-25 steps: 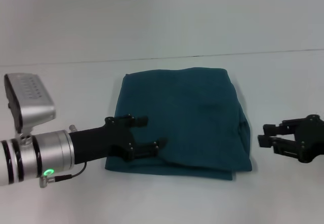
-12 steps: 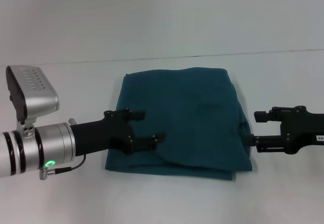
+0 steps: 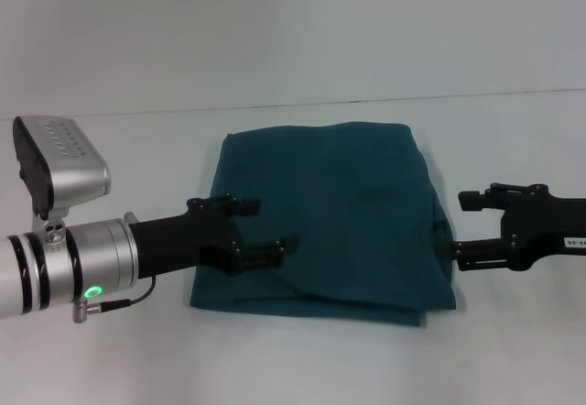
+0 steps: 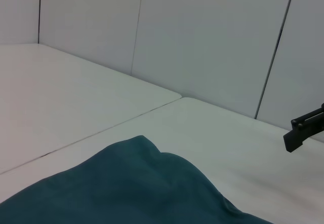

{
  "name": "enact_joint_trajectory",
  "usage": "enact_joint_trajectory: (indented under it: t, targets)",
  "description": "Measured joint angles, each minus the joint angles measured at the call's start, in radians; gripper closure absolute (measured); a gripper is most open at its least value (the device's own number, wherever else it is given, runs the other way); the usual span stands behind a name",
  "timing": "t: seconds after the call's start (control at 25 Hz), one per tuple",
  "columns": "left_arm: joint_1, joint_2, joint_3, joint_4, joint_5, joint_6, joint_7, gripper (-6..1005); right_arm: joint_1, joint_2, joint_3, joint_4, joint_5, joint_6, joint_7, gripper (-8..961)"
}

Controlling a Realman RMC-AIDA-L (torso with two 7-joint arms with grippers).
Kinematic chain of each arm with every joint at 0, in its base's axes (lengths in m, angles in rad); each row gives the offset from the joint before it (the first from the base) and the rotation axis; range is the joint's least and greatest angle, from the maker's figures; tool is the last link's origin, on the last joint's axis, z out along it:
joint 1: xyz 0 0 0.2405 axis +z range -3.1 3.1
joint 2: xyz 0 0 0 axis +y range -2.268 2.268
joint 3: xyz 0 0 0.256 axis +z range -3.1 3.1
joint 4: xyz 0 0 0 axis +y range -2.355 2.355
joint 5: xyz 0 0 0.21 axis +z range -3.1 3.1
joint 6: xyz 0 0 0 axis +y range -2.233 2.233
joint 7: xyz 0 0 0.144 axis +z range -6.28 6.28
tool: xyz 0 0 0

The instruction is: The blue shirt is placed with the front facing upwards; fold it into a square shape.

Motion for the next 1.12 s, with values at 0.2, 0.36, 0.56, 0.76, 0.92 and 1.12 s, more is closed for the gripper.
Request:
enact_joint_trajectory:
  t: [0.2,0.36,0.56,0.76,0.92,1.12]
  targets:
    - [0.003,-0.002,-0.002,0.000,0.000,-0.003,-0.004,146,0.001,0.001,-0.013,0.001,0.000,0.018,0.000,5]
    - [0.004,-0.002,0.000,0.002,0.000,-0.013,-0.011,144,0.005,0.001,-0.014,0.004,-0.001,0.023,-0.002,6]
    - [0.004,-0.003,0.001,0.002,0.000,-0.014,-0.012,145,0.009,0.001,-0.015,0.011,-0.001,0.026,-0.002,5]
    - [0.005,-0.003,-0.002,0.002,0.000,-0.015,-0.011,144,0.009,0.001,-0.027,0.014,-0.002,0.041,-0.002,5]
    - [0.006,-0.003,-0.002,0.002,0.000,-0.019,-0.011,144,0.009,0.001,-0.036,0.017,-0.002,0.047,-0.002,5]
    - [0.006,-0.003,0.002,0.002,0.000,-0.035,-0.011,145,0.010,0.001,-0.037,0.023,-0.002,0.059,-0.003,5]
